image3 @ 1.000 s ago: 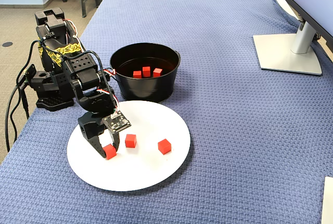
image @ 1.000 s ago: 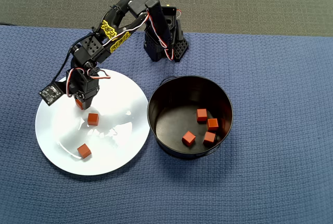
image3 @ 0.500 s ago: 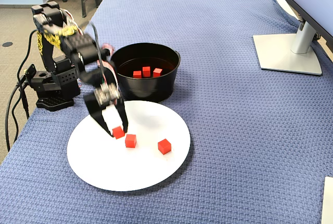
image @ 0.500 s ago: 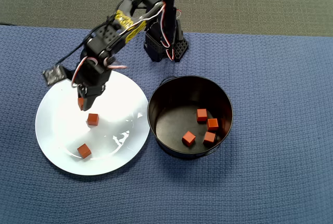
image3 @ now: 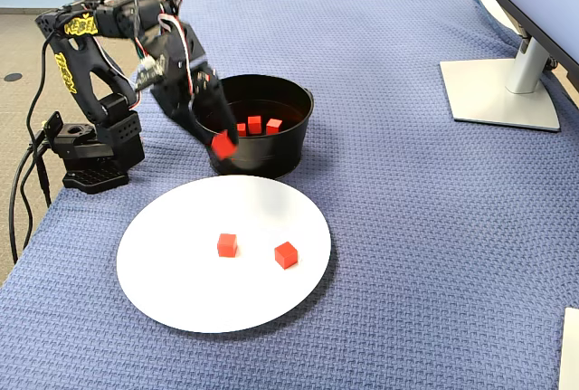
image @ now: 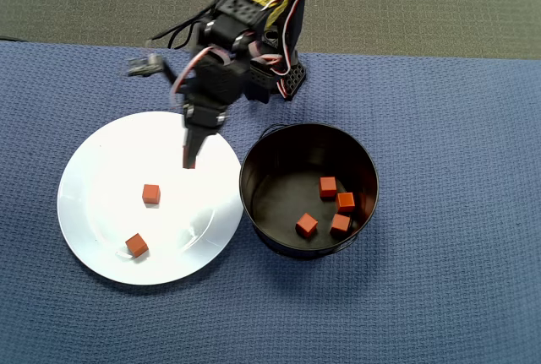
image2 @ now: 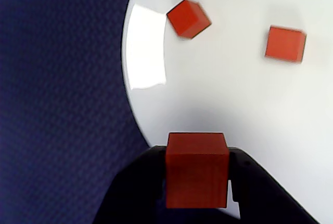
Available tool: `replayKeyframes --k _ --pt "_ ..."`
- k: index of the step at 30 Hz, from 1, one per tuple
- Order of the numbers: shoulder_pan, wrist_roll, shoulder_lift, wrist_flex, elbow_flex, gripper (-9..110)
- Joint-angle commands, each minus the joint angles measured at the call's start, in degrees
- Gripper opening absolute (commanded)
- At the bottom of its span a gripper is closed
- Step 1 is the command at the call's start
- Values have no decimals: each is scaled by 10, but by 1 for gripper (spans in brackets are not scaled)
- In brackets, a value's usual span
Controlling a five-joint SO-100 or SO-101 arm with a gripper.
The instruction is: Pick up the red cubes from the white plate and place them in the black recipient
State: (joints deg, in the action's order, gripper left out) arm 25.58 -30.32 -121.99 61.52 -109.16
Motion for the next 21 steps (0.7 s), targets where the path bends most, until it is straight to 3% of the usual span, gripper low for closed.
replayKeyframes --k 1,11,12,15,21 --pt "-84 125 -82 10 -22 0" --pt "-252 220 -223 83 -68 0" --pt "-265 221 -228 93 -67 2" --pt "-285 215 -225 107 -68 24" --pt "-255 171 -208 88 -73 30"
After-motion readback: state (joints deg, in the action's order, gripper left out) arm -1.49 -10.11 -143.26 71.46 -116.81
